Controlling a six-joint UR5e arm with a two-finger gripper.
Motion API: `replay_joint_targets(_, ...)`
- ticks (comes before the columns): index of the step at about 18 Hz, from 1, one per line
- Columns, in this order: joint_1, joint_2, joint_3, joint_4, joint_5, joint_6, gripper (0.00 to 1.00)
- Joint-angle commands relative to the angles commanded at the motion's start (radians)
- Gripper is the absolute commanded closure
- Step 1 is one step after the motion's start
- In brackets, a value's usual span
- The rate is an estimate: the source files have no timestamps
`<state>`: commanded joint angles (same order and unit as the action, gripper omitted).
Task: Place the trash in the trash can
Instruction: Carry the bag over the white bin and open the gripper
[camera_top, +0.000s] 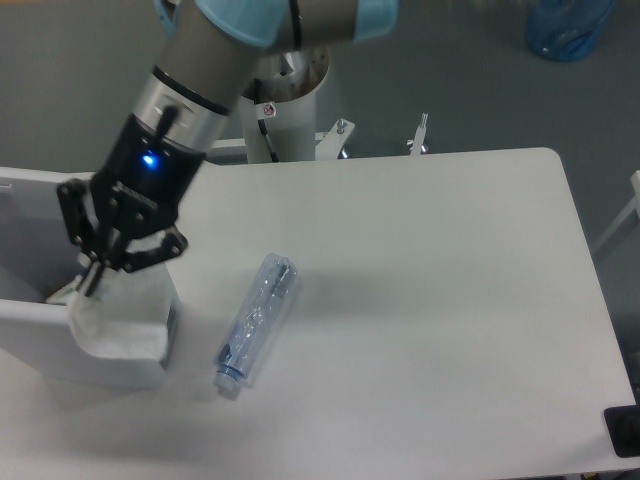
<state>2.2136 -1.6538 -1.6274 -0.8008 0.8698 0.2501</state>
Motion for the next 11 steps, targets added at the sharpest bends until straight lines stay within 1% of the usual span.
replay_joint_targets(1,-0.012,0.017,-0.018,0.002,0.0,-0.003,0.81)
replay_joint_targets(2,-0.023,0.025,-0.034,0.008,0.0,-0.002,0.78)
replay_joint_targets(3,-0.031,0.028,-0.04,0.008,0.0,0.003,0.58)
replay_joint_targets(4,-0.035,0.029,-0.043,0.009,0.002,0.005,0.31)
replay_joint_targets(5,-0.037,0.029,-0.04,0.009,0.002,0.008,0.09)
replay_joint_targets(7,-0.037,0.029,-0.04,0.012,0.003,0.008,0.01)
replay_joint_targets(11,-0.037,0.028,-0.032,0.011,0.006,0.008,0.0)
